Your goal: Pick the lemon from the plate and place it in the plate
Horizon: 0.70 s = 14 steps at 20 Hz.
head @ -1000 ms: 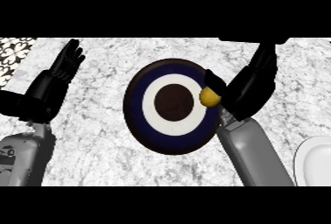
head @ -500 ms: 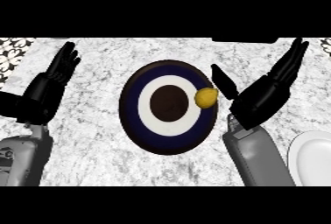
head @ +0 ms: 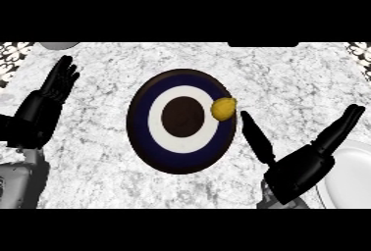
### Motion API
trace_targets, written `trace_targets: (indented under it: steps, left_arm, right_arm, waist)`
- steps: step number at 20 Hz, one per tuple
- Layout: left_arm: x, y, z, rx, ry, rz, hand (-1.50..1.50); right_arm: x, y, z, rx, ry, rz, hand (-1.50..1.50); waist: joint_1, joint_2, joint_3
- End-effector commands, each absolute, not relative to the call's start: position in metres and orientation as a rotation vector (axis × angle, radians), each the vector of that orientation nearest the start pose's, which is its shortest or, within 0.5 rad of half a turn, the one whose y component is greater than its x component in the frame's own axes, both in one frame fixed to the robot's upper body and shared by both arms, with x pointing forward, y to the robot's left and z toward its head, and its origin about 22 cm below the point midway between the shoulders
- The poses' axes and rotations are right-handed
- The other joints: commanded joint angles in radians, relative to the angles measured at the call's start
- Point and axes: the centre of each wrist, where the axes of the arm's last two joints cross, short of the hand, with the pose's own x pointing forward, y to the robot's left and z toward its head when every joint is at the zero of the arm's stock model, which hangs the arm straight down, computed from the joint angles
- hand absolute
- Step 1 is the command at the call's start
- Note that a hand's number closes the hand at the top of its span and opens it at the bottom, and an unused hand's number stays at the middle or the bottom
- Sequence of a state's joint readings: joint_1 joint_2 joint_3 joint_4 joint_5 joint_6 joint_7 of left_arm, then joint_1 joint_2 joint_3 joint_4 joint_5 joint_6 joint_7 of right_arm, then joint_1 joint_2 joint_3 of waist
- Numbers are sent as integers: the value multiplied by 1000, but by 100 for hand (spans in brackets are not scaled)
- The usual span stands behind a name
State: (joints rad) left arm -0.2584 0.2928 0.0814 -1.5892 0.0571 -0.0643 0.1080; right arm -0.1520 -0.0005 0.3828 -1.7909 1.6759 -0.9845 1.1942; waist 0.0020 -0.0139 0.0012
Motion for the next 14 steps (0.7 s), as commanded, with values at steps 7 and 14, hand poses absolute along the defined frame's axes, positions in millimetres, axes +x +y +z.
trace_targets:
  steps: [7,14]
  left_arm:
    - [295,297,102,191,-1727,-194,0]
    - [285,300,97,184,-1729,-202,0]
  right_arm:
    - [138,-115,55,-1134,-1575,-634,-150]
    - [82,-111,43,-1202,-1570,-591,-150]
  waist:
    - [-50,-1,0]
    - [-60,1,-1]
